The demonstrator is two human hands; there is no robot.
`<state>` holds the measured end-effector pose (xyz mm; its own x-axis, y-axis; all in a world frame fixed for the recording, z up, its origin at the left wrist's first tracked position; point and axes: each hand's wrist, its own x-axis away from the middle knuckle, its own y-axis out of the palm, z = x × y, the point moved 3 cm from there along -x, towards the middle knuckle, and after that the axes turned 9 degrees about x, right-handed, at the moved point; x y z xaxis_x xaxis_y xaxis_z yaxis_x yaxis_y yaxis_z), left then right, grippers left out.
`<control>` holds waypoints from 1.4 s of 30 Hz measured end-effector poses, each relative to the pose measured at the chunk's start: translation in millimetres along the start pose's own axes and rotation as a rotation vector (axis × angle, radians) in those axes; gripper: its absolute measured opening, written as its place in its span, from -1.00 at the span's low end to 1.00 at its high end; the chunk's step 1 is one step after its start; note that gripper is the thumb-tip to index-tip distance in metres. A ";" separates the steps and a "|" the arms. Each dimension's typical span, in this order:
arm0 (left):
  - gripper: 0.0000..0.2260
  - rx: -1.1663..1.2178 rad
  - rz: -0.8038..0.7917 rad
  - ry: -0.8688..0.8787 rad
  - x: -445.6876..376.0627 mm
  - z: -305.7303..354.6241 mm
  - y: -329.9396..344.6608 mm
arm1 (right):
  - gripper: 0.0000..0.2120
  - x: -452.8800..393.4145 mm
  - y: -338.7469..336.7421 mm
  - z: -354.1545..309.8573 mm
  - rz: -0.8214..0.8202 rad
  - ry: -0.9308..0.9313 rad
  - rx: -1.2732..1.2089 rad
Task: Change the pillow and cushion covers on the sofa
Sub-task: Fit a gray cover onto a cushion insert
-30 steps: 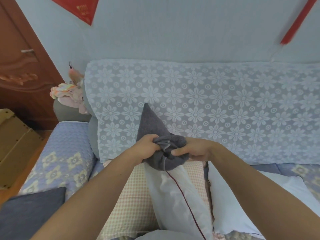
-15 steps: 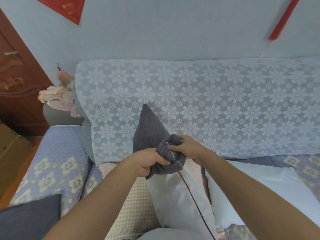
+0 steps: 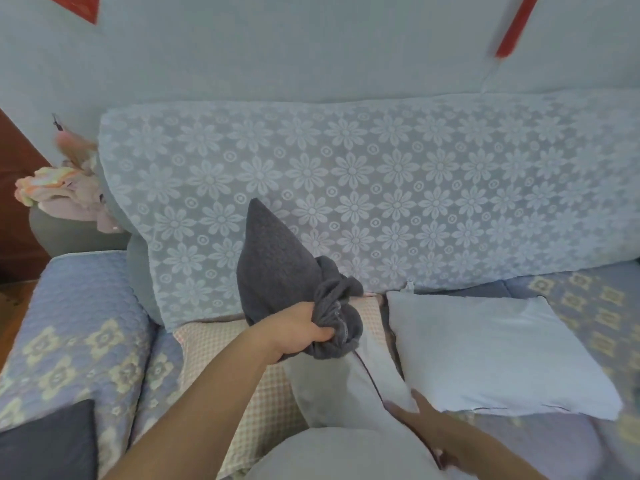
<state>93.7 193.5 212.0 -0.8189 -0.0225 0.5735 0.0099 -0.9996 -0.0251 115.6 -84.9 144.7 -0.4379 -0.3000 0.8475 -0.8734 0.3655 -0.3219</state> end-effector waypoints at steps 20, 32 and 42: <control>-0.75 0.154 0.281 0.052 -0.8 6.0 -7.5 | -0.89 13.0 3.1 -146.5 0.379 -0.512 -0.592; -0.43 0.403 0.287 0.328 10.0 15.4 -3.1 | -0.79 5.8 -0.3 -147.7 0.642 -0.560 -0.276; -0.78 0.237 0.115 0.317 21.9 24.8 -9.3 | -0.85 11.7 -8.3 -165.8 0.697 -0.798 -0.079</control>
<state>89.9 201.9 245.1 -0.9406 -0.1652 0.2967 0.2129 -0.9675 0.1363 153.1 54.6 227.3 -0.8746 -0.4827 -0.0457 -0.3714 0.7276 -0.5768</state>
